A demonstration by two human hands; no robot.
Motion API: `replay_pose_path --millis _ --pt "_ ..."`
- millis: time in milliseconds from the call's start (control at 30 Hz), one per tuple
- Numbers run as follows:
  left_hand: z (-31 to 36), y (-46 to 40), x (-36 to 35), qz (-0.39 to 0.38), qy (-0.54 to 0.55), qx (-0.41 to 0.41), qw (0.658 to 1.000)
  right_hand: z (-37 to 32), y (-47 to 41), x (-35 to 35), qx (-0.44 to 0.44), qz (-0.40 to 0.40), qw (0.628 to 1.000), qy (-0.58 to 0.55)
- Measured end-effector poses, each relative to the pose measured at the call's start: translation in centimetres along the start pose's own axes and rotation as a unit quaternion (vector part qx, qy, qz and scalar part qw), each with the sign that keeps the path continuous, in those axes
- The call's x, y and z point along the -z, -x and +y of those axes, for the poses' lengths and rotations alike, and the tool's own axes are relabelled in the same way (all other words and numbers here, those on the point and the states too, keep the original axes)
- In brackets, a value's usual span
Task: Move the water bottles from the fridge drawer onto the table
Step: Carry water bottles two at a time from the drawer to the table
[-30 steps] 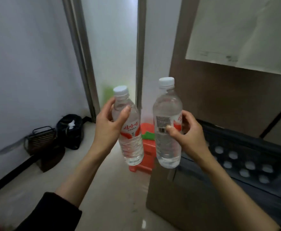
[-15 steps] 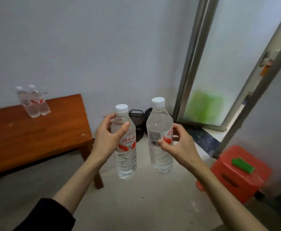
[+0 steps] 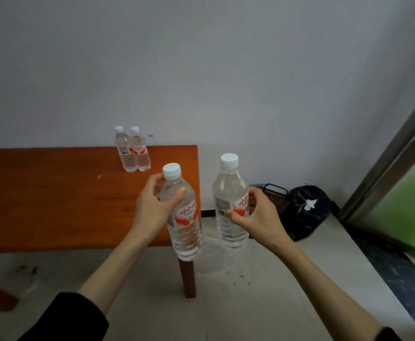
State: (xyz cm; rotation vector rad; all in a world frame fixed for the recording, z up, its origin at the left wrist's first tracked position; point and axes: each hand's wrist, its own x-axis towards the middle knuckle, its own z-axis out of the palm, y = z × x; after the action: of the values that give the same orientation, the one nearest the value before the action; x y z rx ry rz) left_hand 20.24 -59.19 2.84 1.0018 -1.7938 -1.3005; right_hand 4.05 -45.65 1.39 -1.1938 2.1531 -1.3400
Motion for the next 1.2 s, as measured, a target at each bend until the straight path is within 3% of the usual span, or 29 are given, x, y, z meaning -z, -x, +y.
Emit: replay_pose_path --millis 300,467,733,1033,1200 --pt "-3.6 -13.0 2.8 0.107 -0.016 0.066 0.992 -0.4 -14.5 -7.0 -0.015 -0.068 0.998 0.000" --pt "-7.3 -21.6 3.8 0.116 -0.015 0.095 0.989 1.2 -22.4 -12.0 -0.050 -0.081 0.995 0.011" --pt "-11.9 -35.4 4.0 0.051 -0.040 0.080 0.995 3.7 -33.8 -20.2 -0.119 -0.020 0.992 0.030" --pt "-15.0 -46.4 2.3 -0.103 -0.129 0.017 0.986 6.8 -42.7 -25.1 -0.207 0.068 0.976 -0.018" --pt "-16.4 -50.0 1.8 -0.164 -0.138 0.022 0.976 8.0 -45.2 -27.6 -0.234 0.097 0.967 -0.014"
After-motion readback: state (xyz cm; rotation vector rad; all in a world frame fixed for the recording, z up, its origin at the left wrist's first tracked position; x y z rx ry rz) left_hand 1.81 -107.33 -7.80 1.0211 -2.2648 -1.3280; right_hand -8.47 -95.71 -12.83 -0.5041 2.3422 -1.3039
